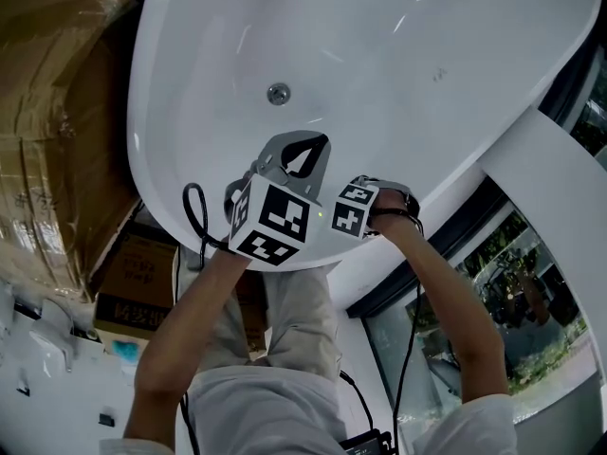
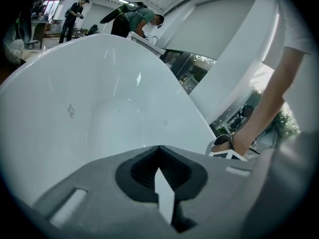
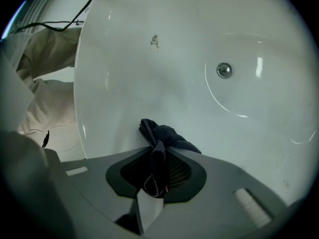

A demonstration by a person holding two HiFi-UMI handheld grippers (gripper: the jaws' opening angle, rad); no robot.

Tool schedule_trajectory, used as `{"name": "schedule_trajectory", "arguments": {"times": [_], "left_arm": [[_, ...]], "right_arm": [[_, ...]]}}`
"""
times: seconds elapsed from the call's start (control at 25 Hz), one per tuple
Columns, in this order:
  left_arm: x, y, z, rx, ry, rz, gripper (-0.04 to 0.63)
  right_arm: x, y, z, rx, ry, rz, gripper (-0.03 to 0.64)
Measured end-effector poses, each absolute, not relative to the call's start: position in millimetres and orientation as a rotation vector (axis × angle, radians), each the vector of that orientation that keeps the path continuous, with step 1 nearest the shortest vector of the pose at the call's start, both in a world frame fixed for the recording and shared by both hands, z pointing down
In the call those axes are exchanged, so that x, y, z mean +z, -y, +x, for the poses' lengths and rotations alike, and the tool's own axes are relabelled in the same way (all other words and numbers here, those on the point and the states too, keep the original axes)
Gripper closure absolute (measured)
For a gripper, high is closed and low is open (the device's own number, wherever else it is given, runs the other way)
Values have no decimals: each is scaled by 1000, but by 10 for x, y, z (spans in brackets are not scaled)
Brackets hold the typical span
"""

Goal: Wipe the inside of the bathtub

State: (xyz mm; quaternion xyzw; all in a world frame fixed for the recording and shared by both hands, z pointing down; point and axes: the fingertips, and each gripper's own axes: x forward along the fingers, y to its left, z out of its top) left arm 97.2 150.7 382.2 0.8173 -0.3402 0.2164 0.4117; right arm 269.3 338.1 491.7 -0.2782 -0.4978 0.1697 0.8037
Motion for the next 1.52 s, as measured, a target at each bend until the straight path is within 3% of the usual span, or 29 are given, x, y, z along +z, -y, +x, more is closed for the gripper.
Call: {"name": "schedule_trajectory", "arguments": {"times": [0.24,0.52,0.96,1.52], "left_arm": [[3835,-1544,994,544,853,2055,597],[3862,-1530,997,541,864,2044,597],[3922,-1424,1113,532,854,2031,597],[4013,-1262,1296,528,836,2022,597]], "right_arm": [[4708,-3409,2323,439,1302,-695,551],[4629,-2475,2224,22,1484,-755,551],[4728,-903,2897,-534,1306,-774,551],[4925,487,3558,-565,1036,-753,551]]}}
